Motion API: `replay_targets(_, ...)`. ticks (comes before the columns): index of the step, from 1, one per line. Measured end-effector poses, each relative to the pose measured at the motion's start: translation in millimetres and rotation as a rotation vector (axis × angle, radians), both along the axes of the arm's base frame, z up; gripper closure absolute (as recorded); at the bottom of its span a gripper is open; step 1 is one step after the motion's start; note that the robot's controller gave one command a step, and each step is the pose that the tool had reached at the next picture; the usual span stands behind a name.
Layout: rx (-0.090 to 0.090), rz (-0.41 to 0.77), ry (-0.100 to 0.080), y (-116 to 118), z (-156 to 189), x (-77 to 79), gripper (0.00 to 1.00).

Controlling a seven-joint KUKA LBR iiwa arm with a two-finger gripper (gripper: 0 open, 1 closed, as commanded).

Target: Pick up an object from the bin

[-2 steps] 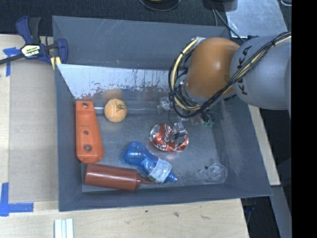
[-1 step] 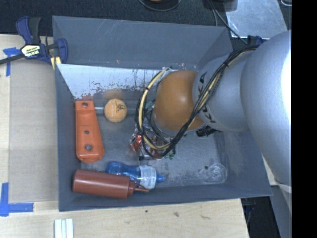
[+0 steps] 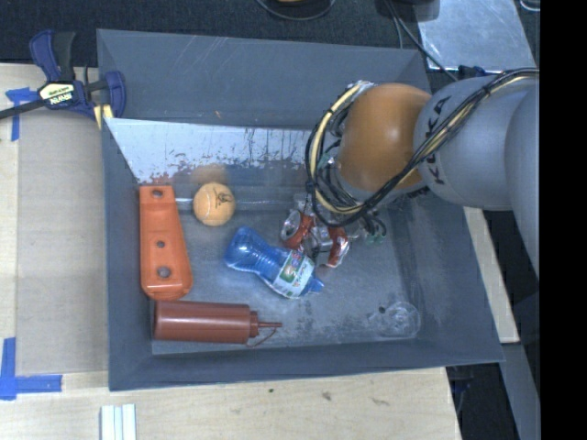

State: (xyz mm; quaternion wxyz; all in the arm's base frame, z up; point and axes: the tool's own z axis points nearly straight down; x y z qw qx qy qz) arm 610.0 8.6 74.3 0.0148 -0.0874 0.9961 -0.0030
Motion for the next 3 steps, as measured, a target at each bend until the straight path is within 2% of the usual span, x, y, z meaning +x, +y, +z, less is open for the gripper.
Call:
replay_targets(2, 0.001, -0.001, 0.004, 0.2, 4.7, -1.6, 1.0)
replay_targets(3, 0.001, -0.001, 0.011, 0.5, 24.8, -3.8, 1.0)
